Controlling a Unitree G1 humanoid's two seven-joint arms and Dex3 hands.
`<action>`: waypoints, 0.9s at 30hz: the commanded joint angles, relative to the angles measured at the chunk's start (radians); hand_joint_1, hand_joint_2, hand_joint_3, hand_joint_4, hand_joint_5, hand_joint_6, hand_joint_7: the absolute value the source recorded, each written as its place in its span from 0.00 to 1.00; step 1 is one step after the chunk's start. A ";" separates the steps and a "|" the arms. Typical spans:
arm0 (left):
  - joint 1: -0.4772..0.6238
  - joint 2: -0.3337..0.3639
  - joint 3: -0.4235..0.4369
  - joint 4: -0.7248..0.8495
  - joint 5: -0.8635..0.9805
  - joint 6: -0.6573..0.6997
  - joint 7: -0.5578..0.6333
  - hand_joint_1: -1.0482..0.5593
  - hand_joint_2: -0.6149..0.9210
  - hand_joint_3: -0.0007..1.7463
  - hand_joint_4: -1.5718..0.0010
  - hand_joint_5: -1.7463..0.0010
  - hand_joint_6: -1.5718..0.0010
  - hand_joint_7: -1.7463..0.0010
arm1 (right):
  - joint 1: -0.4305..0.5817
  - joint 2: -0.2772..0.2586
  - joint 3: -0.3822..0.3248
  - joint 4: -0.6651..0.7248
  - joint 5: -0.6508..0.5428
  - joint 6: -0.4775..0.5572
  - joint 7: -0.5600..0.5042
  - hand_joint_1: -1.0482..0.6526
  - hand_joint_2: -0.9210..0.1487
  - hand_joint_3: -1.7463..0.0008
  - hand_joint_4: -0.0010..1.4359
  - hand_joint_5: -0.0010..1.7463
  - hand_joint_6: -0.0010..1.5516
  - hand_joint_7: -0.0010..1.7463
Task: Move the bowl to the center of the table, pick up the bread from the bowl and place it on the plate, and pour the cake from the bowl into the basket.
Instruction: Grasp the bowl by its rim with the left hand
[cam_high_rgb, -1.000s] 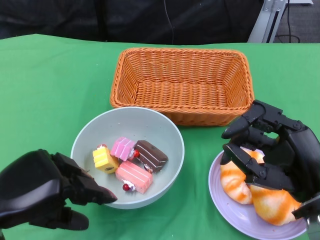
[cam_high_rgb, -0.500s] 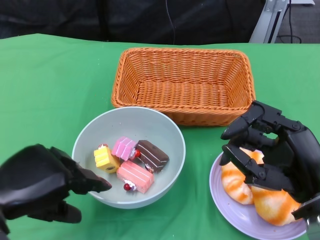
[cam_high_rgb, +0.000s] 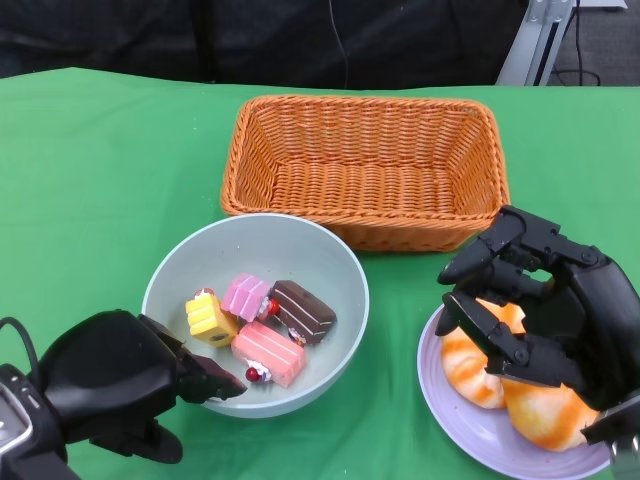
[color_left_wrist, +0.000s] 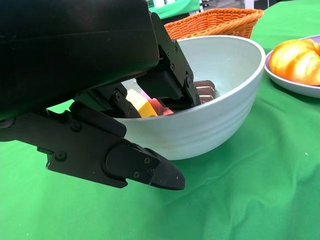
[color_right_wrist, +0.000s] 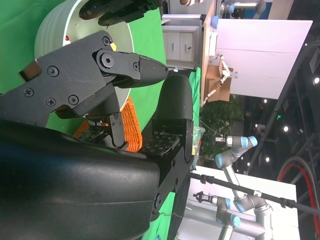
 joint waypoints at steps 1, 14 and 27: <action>-0.023 0.017 -0.043 0.045 0.044 0.015 0.042 0.27 1.00 0.05 0.50 1.00 0.55 0.99 | 0.009 -0.005 -0.010 -0.015 0.010 0.006 -0.002 0.47 0.26 0.61 0.44 0.84 0.38 0.72; -0.077 0.017 -0.158 0.129 0.086 0.068 0.123 0.28 1.00 0.05 0.51 1.00 0.55 1.00 | 0.014 -0.008 -0.005 -0.019 0.009 0.010 0.000 0.46 0.24 0.64 0.44 0.84 0.38 0.72; -0.123 -0.003 -0.220 0.146 0.074 0.143 0.081 0.30 1.00 0.07 0.51 0.99 0.55 1.00 | 0.023 -0.008 0.000 -0.026 -0.001 0.010 -0.001 0.47 0.23 0.64 0.45 0.83 0.38 0.72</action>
